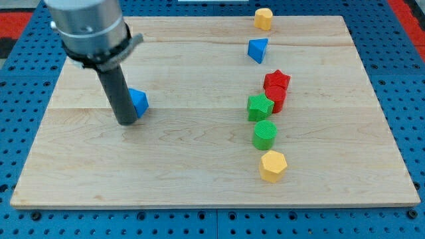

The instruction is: Push the blue cube closer to the blue triangle

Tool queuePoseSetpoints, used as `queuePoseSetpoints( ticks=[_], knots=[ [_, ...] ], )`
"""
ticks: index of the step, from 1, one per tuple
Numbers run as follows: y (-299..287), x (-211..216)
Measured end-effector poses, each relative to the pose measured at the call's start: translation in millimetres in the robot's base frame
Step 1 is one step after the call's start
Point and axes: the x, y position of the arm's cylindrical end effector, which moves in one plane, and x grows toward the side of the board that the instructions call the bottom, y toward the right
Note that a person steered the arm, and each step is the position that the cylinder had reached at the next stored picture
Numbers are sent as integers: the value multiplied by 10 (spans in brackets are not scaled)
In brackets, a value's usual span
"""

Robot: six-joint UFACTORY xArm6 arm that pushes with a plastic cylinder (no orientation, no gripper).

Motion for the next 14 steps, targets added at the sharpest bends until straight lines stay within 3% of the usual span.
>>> queuePoseSetpoints(
  ticks=[2,7,11,14],
  knots=[
    [-16,-465],
    [859,-1663],
    [1104,-2026],
    [1719,-2011]
  ],
)
